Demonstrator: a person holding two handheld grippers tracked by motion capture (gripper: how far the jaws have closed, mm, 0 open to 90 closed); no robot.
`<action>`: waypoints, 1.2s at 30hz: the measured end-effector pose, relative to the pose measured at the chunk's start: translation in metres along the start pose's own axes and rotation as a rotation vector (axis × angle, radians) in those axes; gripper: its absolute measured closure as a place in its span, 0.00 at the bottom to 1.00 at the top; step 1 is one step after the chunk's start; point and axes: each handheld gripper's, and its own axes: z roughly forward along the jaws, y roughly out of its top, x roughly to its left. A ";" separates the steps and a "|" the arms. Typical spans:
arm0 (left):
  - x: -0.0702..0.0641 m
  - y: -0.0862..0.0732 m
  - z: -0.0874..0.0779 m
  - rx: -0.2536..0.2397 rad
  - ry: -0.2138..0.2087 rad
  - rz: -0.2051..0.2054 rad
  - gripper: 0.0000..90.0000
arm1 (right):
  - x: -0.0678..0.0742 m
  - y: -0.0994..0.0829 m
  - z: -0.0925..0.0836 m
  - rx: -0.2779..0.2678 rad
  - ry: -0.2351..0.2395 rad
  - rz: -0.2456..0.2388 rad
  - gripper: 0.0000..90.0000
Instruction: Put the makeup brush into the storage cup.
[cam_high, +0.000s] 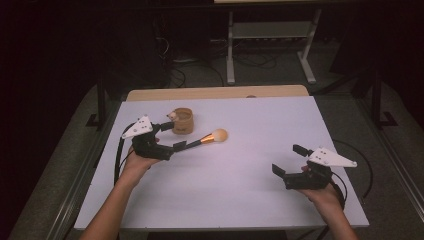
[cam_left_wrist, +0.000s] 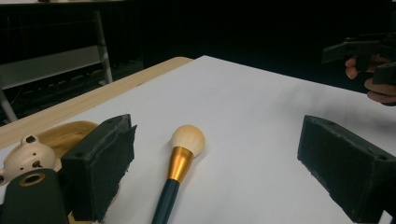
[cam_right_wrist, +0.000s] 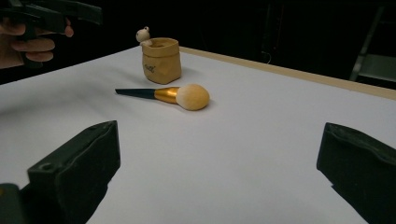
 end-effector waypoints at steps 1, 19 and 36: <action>0.001 0.000 0.001 0.002 0.001 0.000 0.11 | 0.000 0.000 0.000 0.000 0.000 0.000 0.00; 0.008 0.007 0.019 0.016 -0.018 0.008 0.12 | 0.000 0.000 0.000 -0.001 0.000 0.001 0.00; 0.013 0.014 0.039 0.006 -0.047 0.010 0.12 | -0.001 0.000 -0.001 -0.006 0.000 0.000 0.00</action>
